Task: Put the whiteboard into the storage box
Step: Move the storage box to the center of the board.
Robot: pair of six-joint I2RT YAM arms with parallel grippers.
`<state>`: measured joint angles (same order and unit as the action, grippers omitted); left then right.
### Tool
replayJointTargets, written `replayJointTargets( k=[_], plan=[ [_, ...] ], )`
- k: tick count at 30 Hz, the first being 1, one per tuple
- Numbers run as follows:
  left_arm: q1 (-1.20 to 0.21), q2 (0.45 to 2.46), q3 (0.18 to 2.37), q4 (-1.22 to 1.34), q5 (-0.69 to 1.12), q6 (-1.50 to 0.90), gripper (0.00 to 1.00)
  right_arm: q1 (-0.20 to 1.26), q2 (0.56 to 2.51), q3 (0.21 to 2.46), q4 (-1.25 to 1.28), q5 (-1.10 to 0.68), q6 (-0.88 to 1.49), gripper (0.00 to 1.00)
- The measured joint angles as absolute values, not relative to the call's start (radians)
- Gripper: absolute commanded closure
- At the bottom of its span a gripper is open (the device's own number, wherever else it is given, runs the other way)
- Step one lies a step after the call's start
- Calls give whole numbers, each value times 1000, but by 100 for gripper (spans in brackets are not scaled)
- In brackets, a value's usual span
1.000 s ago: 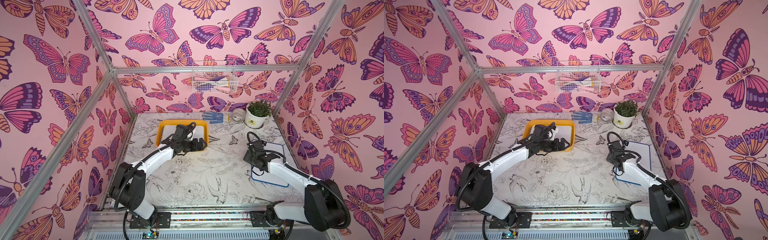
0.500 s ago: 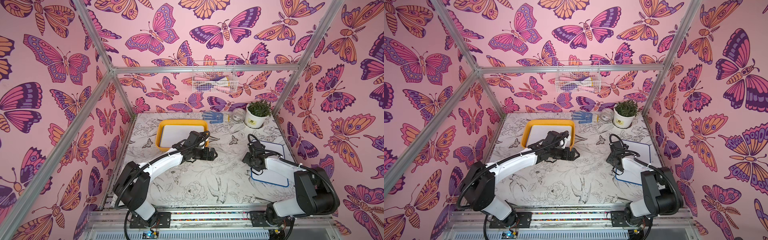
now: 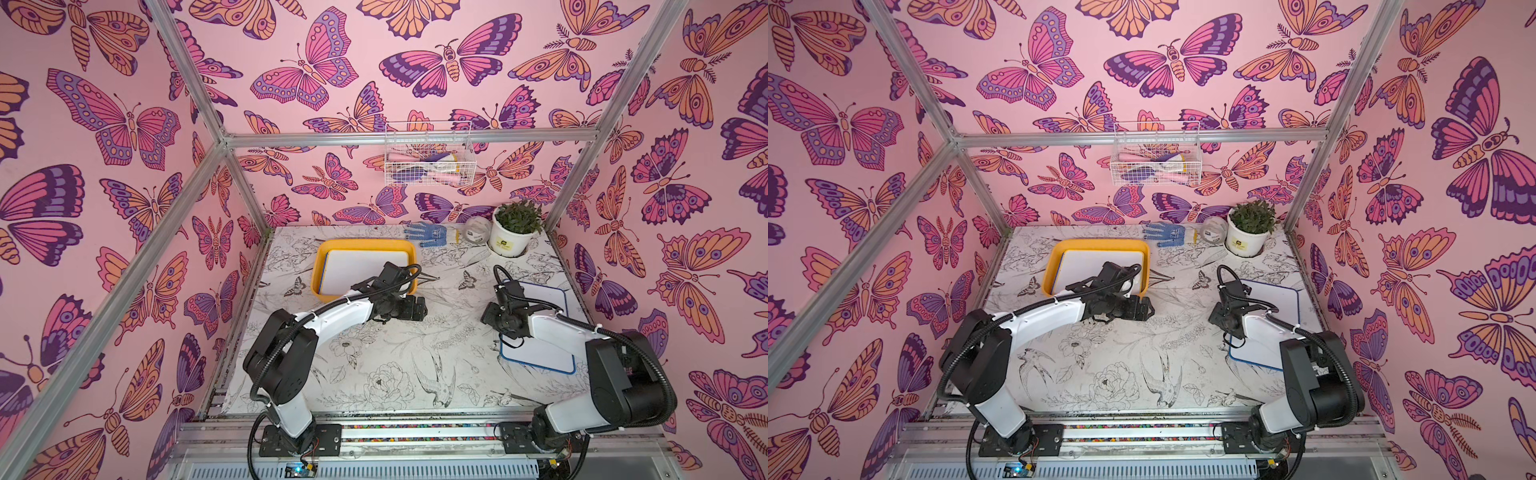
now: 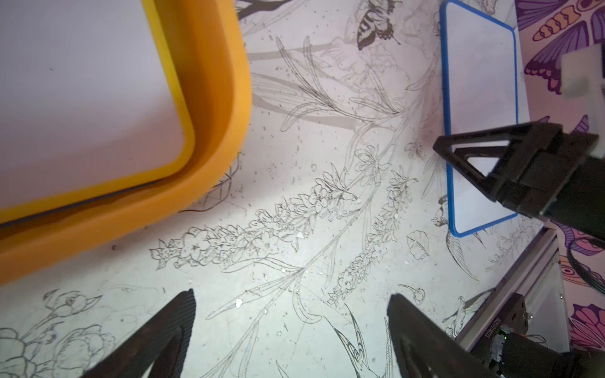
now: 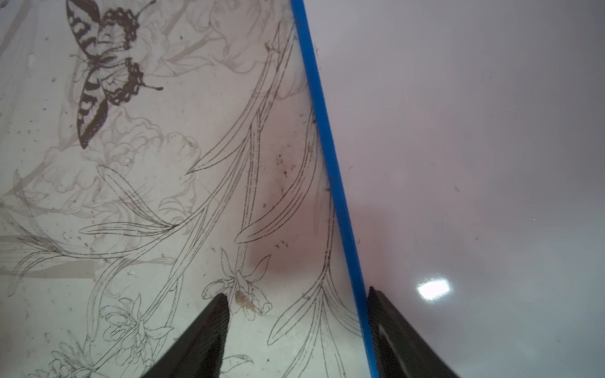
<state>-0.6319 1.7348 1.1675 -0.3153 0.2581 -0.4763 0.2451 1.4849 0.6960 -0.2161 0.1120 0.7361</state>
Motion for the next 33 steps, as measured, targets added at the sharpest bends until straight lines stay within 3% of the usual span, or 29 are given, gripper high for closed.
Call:
replayJointTargets(
  k=[6, 14, 26, 33],
  plan=[
    [-566, 1785, 1182, -315, 255, -476, 6, 321, 1502, 719, -220, 81, 726, 32],
    [-474, 1805, 1187, -346, 300, -496, 6, 532, 1563, 781, -227, 81, 733, 33],
    [-211, 1805, 1176, -226, 422, -591, 6, 894, 1713, 930, -198, 106, 752, 34],
    [-145, 1761, 1141, -178, 426, -617, 6, 1000, 1779, 1007, -176, 61, 725, 34]
  ],
)
